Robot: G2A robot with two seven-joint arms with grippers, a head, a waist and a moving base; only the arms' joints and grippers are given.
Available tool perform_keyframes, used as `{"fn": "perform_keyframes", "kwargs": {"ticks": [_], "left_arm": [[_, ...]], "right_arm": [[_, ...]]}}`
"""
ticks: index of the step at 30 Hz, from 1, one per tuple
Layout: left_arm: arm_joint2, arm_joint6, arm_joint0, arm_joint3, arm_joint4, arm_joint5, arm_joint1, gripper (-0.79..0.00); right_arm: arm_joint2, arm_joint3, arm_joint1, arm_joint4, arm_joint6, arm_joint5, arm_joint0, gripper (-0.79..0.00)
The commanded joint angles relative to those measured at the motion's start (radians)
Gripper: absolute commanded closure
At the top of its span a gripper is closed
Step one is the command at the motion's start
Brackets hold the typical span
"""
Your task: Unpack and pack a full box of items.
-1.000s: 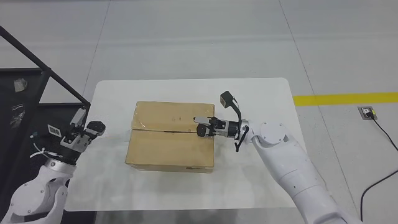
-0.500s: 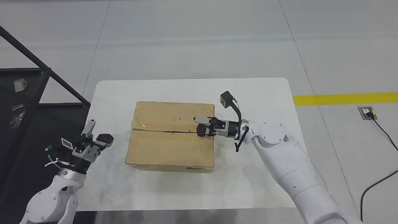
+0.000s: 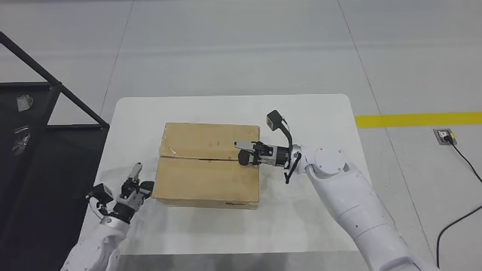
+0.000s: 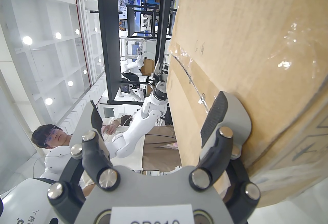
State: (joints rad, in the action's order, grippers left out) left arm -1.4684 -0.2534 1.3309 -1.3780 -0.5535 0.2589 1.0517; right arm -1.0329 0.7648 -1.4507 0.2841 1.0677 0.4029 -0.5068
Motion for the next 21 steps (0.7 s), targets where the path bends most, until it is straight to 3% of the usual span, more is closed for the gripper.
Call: {"fn": "perform_keyframes", "kwargs": {"ticks": [1, 6, 12, 16, 21], "left_arm": [[0.015, 0.033, -0.043, 0.036, -0.019, -0.016, 0.008, -0.785], [0.056, 0.068, -0.156, 0.148, -0.076, -0.061, 0.029, -0.785], [0.064, 0.048, -0.249, 0.260, -0.176, -0.016, 0.050, -0.785], [0.046, 0.062, -0.261, 0.270, -0.177, 0.050, 0.055, -0.785], [0.007, 0.120, -0.217, 0.200, -0.110, 0.165, 0.055, -0.785]], "right_arm": [[0.000, 0.000, 0.000, 0.000, 0.000, 0.000, 0.000, -0.785], [0.000, 0.000, 0.000, 0.000, 0.000, 0.000, 0.000, -0.785], [0.000, 0.000, 0.000, 0.000, 0.000, 0.000, 0.000, -0.785], [0.000, 0.000, 0.000, 0.000, 0.000, 0.000, 0.000, -0.785], [0.000, 0.000, 0.000, 0.000, 0.000, 0.000, 0.000, -0.785]]}}
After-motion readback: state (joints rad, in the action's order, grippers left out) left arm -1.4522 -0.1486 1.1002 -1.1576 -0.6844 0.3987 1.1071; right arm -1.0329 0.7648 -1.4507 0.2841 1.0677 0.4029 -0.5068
